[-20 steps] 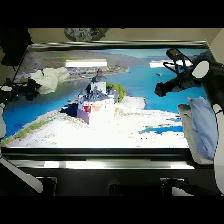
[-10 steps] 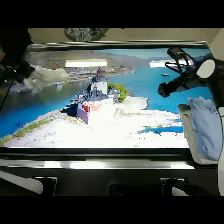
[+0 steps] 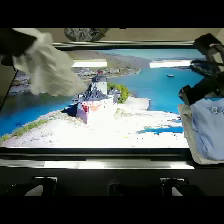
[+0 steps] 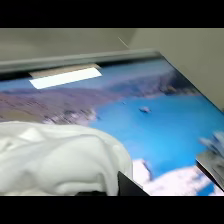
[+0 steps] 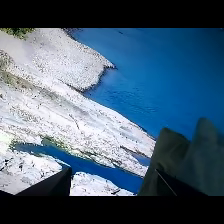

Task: Fold the shirts.

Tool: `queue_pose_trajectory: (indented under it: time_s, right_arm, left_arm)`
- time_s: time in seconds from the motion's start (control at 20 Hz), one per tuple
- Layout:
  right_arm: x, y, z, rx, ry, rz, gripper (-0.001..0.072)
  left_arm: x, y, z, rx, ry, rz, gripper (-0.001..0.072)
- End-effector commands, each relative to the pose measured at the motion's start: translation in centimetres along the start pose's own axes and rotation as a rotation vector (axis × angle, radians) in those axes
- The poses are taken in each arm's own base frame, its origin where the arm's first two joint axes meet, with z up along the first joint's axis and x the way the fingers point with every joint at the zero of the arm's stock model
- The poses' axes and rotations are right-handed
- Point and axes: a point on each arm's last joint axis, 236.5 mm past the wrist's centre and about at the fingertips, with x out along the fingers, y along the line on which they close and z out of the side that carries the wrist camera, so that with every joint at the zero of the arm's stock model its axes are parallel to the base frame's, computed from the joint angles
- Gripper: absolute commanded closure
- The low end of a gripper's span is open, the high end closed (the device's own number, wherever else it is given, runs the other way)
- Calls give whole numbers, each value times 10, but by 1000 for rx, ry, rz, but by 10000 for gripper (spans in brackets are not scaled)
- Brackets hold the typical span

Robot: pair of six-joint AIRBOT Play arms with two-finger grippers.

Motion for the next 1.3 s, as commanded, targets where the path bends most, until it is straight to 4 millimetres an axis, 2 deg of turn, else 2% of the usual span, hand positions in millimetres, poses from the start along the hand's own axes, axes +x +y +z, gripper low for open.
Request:
queue_pose_trajectory:
  time_s: [0.0, 0.05, 0.1, 0.15, 0.25, 0.3, 0.35, 0.4, 0.45, 0.5, 0.55, 0.65, 0.75, 0.8, 0.9, 1.0, 1.05, 1.15, 1.25]
  right_arm:
    - [-35, 22, -47, 10, 125, 48, 105]
    - [-39, 25, -54, 10, 144, 57, 105]
    - [-41, 28, -58, 10, 159, 64, 105]
    - [-42, 29, -61, 10, 170, 70, 105]
    - [-39, 28, -59, 10, 166, 68, 105]
    - [-36, 26, -56, 10, 159, 66, 105]
    - [-31, 25, -53, 10, 161, 69, 105]
    - [-24, 25, -49, 11, 164, 78, 105]
    - [-14, 26, -45, 11, 169, 98, 104]
    - [-3, 27, -40, 12, 174, 117, 103]
    - [9, 31, -36, 0, 183, 148, 101]
    - [34, 46, -33, -31, 221, 254, 62]
    - [57, 71, -39, -66, 269, 395, 31]
    - [67, 83, -48, -63, 299, 453, 30]
    - [92, 105, -79, -37, 379, 536, 29]
    - [113, 128, -118, -8, 468, 609, 26]
    - [122, 143, -134, 9, 492, 658, 23]
    - [135, 171, -155, 54, 501, 751, 14]
    - [144, 189, -172, 100, 514, 792, 5]
  left_arm:
    - [20, -106, -89, 49, 293, -278, 679]
    - [32, -127, -121, 42, 380, -343, 679]
    - [41, -141, -162, 41, 490, -385, 679]
    - [46, -146, -202, 52, 596, -394, 679]
    - [55, -143, -277, 74, 774, -372, 679]
    - [62, -138, -306, 72, 825, -350, 679]
    - [71, -132, -325, 51, 844, -330, 678]
    - [80, -126, -334, 24, 851, -309, 643]
    - [87, -119, -334, 2, 851, -292, 385]
    - [93, -109, -326, -27, 840, -264, 31]
    - [96, -94, -309, -31, 808, -228, -11]
    - [90, -49, -271, -5, 749, -116, -11]
    - [66, 4, -249, -26, 753, 20, -10]
    - [51, 20, -252, -90, 780, 60, -10]
    - [22, 38, -281, -227, 883, 91, -10]
    - [8, 37, -325, -326, 956, 84, -10]
    - [6, 29, -352, -380, 994, 61, -10]
    - [12, -7, -395, -521, 1027, -55, -10]
    - [23, -37, -425, -605, 1018, -139, -9]
